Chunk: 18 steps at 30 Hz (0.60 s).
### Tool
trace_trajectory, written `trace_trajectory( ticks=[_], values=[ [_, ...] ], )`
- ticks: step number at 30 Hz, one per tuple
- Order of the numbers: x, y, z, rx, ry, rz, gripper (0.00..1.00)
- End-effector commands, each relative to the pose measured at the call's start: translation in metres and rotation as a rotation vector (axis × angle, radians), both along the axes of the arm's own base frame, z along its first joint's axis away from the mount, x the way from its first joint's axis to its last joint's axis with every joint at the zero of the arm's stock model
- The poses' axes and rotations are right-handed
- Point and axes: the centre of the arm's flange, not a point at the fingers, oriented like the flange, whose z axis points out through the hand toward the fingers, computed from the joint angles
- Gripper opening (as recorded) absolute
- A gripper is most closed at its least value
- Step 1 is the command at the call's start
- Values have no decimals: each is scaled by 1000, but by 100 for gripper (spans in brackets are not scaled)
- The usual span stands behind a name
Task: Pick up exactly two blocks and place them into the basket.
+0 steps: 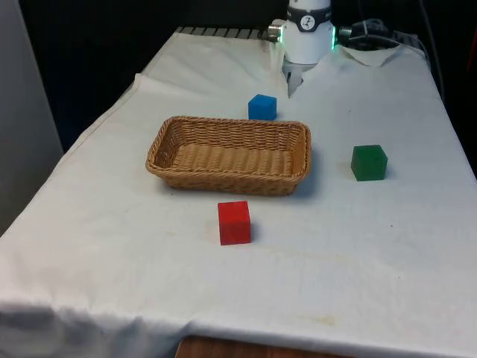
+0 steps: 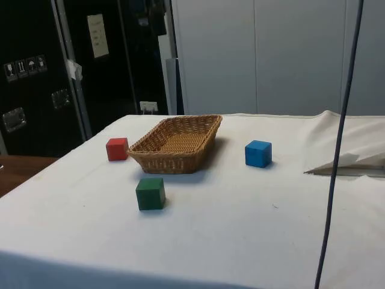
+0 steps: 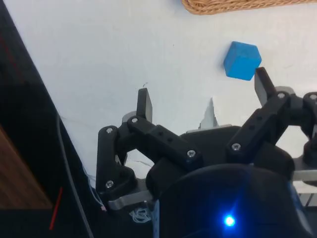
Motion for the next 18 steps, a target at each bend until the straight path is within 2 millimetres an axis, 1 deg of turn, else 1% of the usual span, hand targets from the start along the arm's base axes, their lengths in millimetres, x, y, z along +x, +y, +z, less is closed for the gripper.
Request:
trace_trajectory(
  ticks=[1, 3, 6, 10, 11, 12, 18],
  values=[
    [-1, 0, -3, -4, -7, -3, 100],
    [-2, 0, -5, 0, 7, -1, 100],
    [-9, -1, -7, -3, 0, -9, 100],
    [-19, -1, -15, -3, 11, -20, 100],
    [-16, -1, -14, 7, 23, -14, 100],
    [-22, -1, -16, -3, 11, -22, 100],
    [-37, -3, -30, -17, 22, -39, 100]
  ],
)
